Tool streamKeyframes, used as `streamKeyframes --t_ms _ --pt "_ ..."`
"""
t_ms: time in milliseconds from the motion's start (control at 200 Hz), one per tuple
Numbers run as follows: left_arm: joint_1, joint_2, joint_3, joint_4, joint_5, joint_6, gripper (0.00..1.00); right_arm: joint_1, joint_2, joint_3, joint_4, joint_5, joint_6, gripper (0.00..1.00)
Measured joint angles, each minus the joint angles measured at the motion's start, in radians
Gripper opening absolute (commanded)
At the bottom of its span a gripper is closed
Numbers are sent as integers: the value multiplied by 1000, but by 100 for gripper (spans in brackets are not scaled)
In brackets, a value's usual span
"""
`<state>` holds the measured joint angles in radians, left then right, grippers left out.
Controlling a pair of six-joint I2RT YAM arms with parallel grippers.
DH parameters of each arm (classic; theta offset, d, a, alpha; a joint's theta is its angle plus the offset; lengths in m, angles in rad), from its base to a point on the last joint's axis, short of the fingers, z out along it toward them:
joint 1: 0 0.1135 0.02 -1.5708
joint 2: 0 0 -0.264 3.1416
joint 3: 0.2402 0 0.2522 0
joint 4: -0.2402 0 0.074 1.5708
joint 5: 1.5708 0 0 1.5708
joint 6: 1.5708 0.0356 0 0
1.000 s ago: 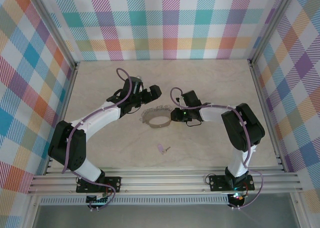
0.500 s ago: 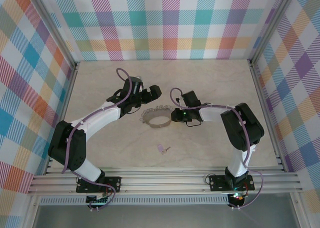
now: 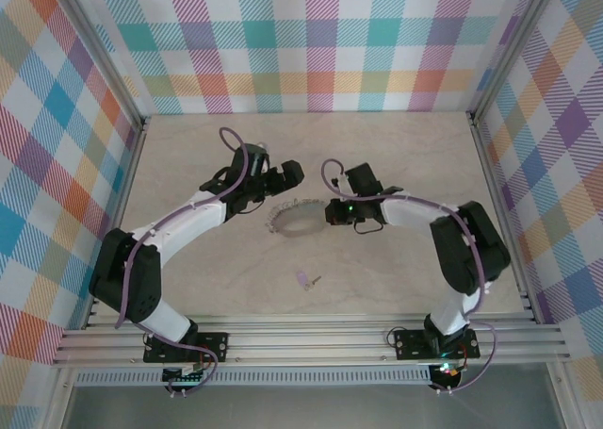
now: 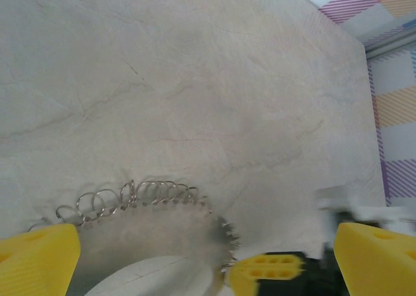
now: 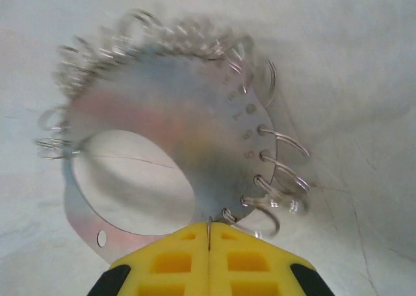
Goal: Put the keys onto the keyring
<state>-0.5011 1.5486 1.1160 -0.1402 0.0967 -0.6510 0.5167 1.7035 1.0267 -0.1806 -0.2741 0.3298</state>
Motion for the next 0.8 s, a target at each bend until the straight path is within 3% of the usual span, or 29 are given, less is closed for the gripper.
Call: streamKeyframes --t_ms 370,610,800 --pt "117 -34 200 -60 144 94 97 -48 -282 173 -76 -202 -190 0" --pt "138 -60 237 -91 267 133 91 -120 -309 179 -53 -383 -172 0" --pt "138 -63 254 -161 292 147 97 -132 -288 180 46 -444 -105 0"
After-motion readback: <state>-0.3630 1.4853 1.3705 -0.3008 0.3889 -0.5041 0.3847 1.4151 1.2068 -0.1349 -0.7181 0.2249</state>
